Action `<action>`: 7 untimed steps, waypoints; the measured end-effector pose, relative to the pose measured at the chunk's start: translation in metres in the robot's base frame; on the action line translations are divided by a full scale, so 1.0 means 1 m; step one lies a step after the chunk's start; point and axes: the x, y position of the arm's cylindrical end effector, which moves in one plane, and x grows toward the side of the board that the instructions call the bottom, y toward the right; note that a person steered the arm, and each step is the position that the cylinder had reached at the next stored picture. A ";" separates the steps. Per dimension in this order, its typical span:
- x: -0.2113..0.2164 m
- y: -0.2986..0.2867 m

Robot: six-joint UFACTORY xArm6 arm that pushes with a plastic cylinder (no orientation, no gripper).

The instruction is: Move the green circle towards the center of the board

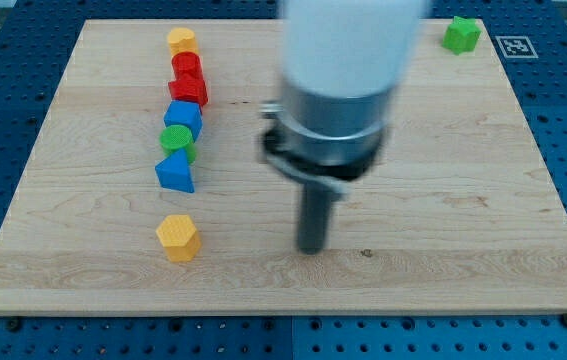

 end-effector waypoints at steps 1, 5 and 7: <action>-0.006 -0.054; -0.044 -0.189; -0.107 -0.204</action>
